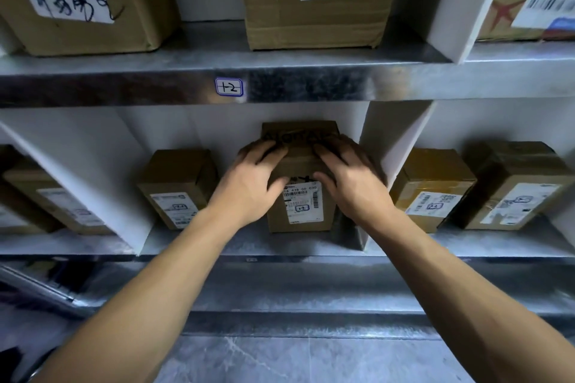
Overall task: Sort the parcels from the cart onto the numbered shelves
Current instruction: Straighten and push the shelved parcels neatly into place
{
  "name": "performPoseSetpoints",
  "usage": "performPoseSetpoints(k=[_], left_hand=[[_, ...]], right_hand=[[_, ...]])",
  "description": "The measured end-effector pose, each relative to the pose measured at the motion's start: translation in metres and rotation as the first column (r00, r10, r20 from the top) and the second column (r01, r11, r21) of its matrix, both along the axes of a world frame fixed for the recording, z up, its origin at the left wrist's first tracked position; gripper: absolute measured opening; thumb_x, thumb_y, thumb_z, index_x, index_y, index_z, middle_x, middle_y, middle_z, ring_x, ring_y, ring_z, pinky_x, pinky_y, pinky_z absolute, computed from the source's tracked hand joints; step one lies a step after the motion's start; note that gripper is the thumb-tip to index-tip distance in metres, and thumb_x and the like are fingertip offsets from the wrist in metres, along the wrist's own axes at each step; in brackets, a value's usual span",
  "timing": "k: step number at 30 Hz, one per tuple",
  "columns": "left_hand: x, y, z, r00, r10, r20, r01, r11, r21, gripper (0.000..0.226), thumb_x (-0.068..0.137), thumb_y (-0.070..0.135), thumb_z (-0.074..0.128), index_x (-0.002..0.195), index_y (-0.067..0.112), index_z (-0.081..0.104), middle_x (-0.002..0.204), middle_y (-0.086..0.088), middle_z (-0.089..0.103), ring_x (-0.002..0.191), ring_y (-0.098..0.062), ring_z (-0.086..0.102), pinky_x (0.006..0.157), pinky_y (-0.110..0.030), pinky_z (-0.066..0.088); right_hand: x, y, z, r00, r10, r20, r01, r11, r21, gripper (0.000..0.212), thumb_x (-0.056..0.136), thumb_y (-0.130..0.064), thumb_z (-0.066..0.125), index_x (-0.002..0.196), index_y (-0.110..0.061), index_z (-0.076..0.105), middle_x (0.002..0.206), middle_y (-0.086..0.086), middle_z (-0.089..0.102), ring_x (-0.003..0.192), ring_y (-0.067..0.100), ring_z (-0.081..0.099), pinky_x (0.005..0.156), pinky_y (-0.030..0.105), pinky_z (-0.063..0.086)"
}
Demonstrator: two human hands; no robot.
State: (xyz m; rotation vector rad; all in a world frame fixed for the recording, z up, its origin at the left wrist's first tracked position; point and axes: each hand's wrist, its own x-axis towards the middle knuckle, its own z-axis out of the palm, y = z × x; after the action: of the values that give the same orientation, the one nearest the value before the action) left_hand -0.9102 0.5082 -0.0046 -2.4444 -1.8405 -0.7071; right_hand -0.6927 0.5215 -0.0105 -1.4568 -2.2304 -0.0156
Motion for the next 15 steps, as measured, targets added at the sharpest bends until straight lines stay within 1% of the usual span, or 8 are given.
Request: performPoseSetpoints(k=[2,5,8,10,12,15], left_hand=[[0.000,0.000,0.005,0.999,-0.009,-0.049,0.008,1.000,-0.026,0.058,0.090,0.041,0.059,0.142,0.022,0.045,0.147,-0.008,0.041,0.134,-0.032,0.036,0.111,-0.047,0.034],[0.002,-0.002,0.015,0.996,0.000,-0.092,-0.006,0.998,-0.058,0.059,0.090,0.043,0.057,0.144,0.025,0.041,0.150,-0.005,0.038,0.135,-0.031,0.035,0.111,-0.047,0.033],[0.003,-0.013,0.025,0.997,0.019,-0.081,-0.020,1.000,-0.009,0.056,0.091,0.043,0.056,0.143,0.027,0.043,0.146,-0.004,0.042,0.131,-0.030,0.038,0.109,-0.047,0.035],[0.004,-0.026,0.028,0.997,0.034,-0.075,-0.031,0.999,0.040,0.053,0.091,0.043,0.053,0.141,0.027,0.044,0.140,-0.004,0.047,0.124,-0.030,0.043,0.105,-0.046,0.038],[0.005,-0.040,0.029,0.996,0.032,-0.085,-0.025,0.996,0.081,0.051,0.092,0.043,0.049,0.140,0.025,0.045,0.134,-0.005,0.050,0.119,-0.029,0.045,0.102,-0.044,0.039],[0.011,-0.065,0.025,0.999,0.010,-0.033,-0.007,0.995,0.101,0.048,0.094,0.037,0.052,0.139,0.020,0.048,0.132,-0.003,0.050,0.121,-0.024,0.044,0.103,-0.043,0.039]], right_hand=[[0.001,0.000,0.004,1.000,0.004,0.026,-0.004,1.000,-0.013,0.056,0.097,-0.037,0.058,0.149,-0.022,0.043,0.155,0.006,0.038,0.148,0.028,0.025,0.116,0.050,0.032],[-0.001,-0.006,0.010,1.000,0.003,0.029,-0.002,0.999,-0.044,0.057,0.096,-0.039,0.059,0.148,-0.023,0.043,0.153,0.008,0.038,0.145,0.033,0.027,0.112,0.054,0.036],[-0.003,-0.017,0.017,1.000,-0.006,0.016,0.006,1.000,-0.007,0.055,0.095,-0.040,0.061,0.145,-0.023,0.047,0.148,0.012,0.043,0.142,0.038,0.032,0.107,0.057,0.042],[-0.002,-0.028,0.021,1.000,-0.009,0.001,0.009,0.999,0.038,0.051,0.094,-0.039,0.061,0.141,-0.022,0.050,0.142,0.014,0.048,0.134,0.040,0.041,0.097,0.058,0.047],[0.001,-0.041,0.021,1.000,0.002,0.003,-0.003,0.997,0.077,0.048,0.095,-0.039,0.060,0.138,-0.019,0.053,0.139,0.014,0.051,0.125,0.040,0.049,0.090,0.056,0.051],[0.014,-0.067,0.013,0.998,0.055,0.020,-0.057,0.991,0.124,0.045,0.095,-0.033,0.061,0.134,-0.012,0.057,0.136,0.016,0.055,0.119,0.038,0.053,0.092,0.053,0.052]])
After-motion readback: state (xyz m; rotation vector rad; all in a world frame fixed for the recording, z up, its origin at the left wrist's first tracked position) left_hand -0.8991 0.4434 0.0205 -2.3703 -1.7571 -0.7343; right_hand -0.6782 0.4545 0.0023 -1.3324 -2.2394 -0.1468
